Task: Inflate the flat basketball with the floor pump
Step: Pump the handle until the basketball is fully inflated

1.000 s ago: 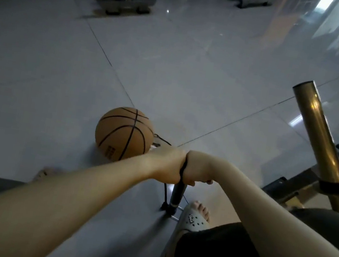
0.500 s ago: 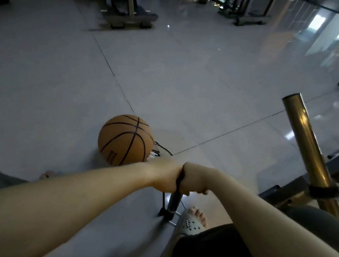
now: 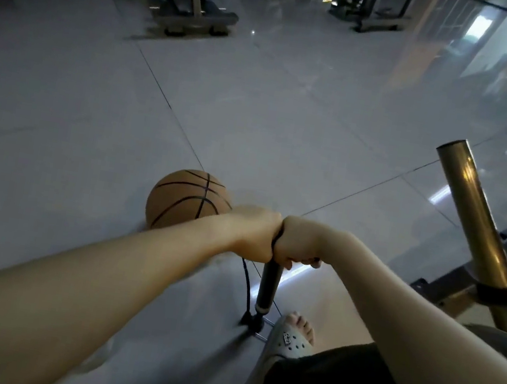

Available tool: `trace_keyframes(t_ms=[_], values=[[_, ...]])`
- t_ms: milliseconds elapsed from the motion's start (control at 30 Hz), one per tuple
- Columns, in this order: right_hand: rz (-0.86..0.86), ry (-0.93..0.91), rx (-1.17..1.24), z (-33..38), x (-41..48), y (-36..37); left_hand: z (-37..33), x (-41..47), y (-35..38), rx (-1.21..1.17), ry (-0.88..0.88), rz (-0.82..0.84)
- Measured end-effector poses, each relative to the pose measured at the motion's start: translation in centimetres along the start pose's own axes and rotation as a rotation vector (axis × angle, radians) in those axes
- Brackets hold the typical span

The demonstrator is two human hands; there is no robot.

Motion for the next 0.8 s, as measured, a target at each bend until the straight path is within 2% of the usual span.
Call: trace_keyframes(t_ms=[300,500,600,800], values=[[0.032,-0.022,-0.067,-2.6,4.8,5.9,-0.1,1.5,8.7,0.005,0.013,0.07],[0.035,0.03,-0.063,-4.5,1.9,6.4,-2.7,0.7,8.1,0.091,0.056,0.128],[0.072,0.005,-0.056,-2.5,-0.4,5.1,-2.2,-1.0,5.3,0.093,0.063,0.156],[-0.021,-0.096,0.045,4.1,-6.7,-5.8,-0.6,-3.1,-8.6,-0.056,0.033,0.003]])
Point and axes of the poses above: each hand's wrist, its own x-axis towards the middle knuckle, its own y-axis out of the palm, z = x × y, the point moved 9 cm from there along x, towards the middle knuckle, and after that the axes turned 8 degrees about x, right-handed, at the moved point
